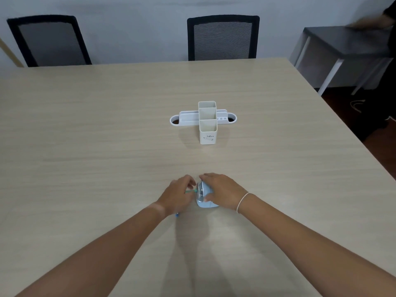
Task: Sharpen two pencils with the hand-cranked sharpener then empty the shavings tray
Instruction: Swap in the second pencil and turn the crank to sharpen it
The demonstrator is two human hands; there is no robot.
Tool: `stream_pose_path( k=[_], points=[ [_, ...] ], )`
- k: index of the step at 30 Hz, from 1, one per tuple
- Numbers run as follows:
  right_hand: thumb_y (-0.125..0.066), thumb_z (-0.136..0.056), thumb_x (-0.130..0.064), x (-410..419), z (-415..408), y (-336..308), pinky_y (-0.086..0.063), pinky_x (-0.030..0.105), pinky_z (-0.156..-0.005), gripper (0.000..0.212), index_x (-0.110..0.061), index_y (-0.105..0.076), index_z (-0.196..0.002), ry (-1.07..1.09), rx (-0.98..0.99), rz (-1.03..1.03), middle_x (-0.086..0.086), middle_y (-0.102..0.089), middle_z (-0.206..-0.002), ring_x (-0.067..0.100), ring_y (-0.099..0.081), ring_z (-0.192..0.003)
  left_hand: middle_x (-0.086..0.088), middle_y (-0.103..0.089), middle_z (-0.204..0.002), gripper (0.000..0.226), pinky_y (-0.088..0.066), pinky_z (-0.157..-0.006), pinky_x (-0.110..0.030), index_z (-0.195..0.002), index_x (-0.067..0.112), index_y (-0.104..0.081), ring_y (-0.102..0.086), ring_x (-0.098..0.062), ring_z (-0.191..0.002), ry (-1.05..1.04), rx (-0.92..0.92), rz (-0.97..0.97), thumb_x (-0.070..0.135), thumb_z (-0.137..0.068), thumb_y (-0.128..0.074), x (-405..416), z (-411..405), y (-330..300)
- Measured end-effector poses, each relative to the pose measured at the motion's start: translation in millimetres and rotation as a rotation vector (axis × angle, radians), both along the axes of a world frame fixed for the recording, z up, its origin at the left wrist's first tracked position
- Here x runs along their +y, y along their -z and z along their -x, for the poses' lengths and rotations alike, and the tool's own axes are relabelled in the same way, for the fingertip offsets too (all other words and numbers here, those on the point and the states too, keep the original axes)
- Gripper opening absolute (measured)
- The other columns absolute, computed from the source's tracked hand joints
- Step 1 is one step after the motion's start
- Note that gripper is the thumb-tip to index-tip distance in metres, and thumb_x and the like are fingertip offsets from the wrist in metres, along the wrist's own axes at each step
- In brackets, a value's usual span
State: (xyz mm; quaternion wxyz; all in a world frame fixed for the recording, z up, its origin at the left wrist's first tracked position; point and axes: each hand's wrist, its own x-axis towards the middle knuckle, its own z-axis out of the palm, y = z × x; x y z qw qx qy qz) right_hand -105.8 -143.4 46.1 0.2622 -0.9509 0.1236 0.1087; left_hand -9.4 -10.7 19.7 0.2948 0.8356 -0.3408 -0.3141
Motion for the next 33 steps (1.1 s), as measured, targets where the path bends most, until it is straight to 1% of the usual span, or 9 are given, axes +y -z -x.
stream_pose_path(
  k=[3,6,9,14,18,25,27,30,33],
  points=[
    [-0.064,-0.085,-0.015,-7.5,10.3,-7.4,-0.026,0.020,-0.106,0.054,-0.008,-0.043,-0.134,0.209,-0.228,-0.228,0.009,-0.044,-0.143,0.020,-0.040,-0.131,0.004,-0.051,-0.107,0.040,-0.041,-0.098,-0.039,-0.113,0.020,-0.051,-0.048,-0.024,-0.109,-0.028,-0.097,0.024,0.024,-0.074,-0.044,-2.9,-3.2,-3.3],
    [-0.061,-0.086,-0.005,-32.6,17.4,-7.2,-0.039,0.017,-0.097,0.028,-0.004,-0.062,-0.114,0.537,-0.511,-0.344,0.014,-0.063,-0.121,0.023,-0.058,-0.112,0.000,-0.051,-0.116,0.038,-0.041,-0.102,-0.039,-0.119,0.019,-0.050,-0.047,-0.022,-0.114,-0.042,-0.109,0.108,0.016,-0.082,-0.047,-11.6,-3.1,-8.9],
    [-0.057,-0.088,-0.004,-60.3,27.8,13.6,-0.043,0.013,-0.086,0.019,-0.004,-0.068,-0.104,0.726,-0.466,-0.336,0.015,-0.068,-0.113,0.024,-0.062,-0.105,-0.001,-0.052,-0.124,0.038,-0.040,-0.103,-0.037,-0.123,0.021,-0.050,-0.047,-0.020,-0.117,0.030,-0.142,0.155,0.023,-0.085,-0.051,-25.5,6.0,-15.1],
    [-0.055,-0.084,0.002,-66.9,42.3,51.0,-0.035,0.014,-0.083,0.031,-0.006,-0.064,-0.112,0.536,-0.193,-0.284,0.013,-0.063,-0.119,0.020,-0.057,-0.095,0.003,-0.048,-0.129,0.067,-0.039,-0.098,-0.033,-0.130,0.024,-0.042,-0.045,-0.022,-0.117,0.263,-0.356,0.007,0.051,-0.073,-0.062,-49.0,27.3,-14.0],
    [-0.054,-0.082,-0.002,-58.0,37.6,67.0,-0.043,0.030,-0.082,0.029,-0.009,-0.066,-0.107,0.319,-0.116,-0.122,0.018,-0.065,-0.104,0.031,-0.058,-0.099,0.000,-0.045,-0.132,0.082,-0.040,-0.094,-0.034,-0.135,0.019,-0.036,-0.045,-0.024,-0.117,0.355,-0.459,-0.162,0.045,-0.066,-0.072,-58.1,33.0,-3.2],
    [-0.047,-0.086,-0.006,-38.2,39.2,80.6,-0.045,0.036,-0.070,0.019,0.004,-0.063,-0.085,0.341,-0.073,0.020,0.025,-0.064,-0.091,0.038,-0.060,-0.087,-0.010,-0.053,-0.114,0.061,-0.041,-0.080,-0.033,-0.120,0.012,-0.043,-0.050,-0.028,-0.103,0.369,-0.609,-0.290,0.035,-0.070,-0.070,-63.1,31.0,1.9],
    [-0.046,-0.086,-0.007,-28.3,57.7,76.8,-0.043,0.034,-0.064,0.022,0.004,-0.065,-0.082,0.258,-0.100,0.034,0.023,-0.064,-0.085,0.038,-0.061,-0.081,-0.010,-0.053,-0.114,0.060,-0.040,-0.079,-0.032,-0.120,0.011,-0.043,-0.049,-0.028,-0.103,0.376,-0.629,-0.288,0.035,-0.071,-0.070,-63.6,32.4,3.3],
    [-0.043,-0.080,-0.017,-23.9,82.3,54.6,-0.036,0.025,-0.057,0.029,-0.002,-0.066,-0.071,0.179,-0.291,0.057,0.015,-0.063,-0.064,0.030,-0.061,-0.062,-0.009,-0.052,-0.115,0.060,-0.034,-0.073,-0.030,-0.119,0.012,-0.042,-0.049,-0.028,-0.101,0.389,-0.648,-0.284,0.035,-0.071,-0.070,-64.7,32.2,3.6],
    [-0.050,-0.080,-0.007,-39.7,68.2,33.3,-0.034,0.027,-0.063,0.019,-0.003,-0.067,-0.075,0.202,-0.428,0.058,0.015,-0.064,-0.062,0.027,-0.059,-0.060,-0.008,-0.053,-0.113,0.058,-0.038,-0.074,-0.032,-0.116,0.012,-0.044,-0.050,-0.029,-0.099,0.394,-0.655,-0.288,0.037,-0.070,-0.070,-65.7,32.3,3.4]
  ],
)
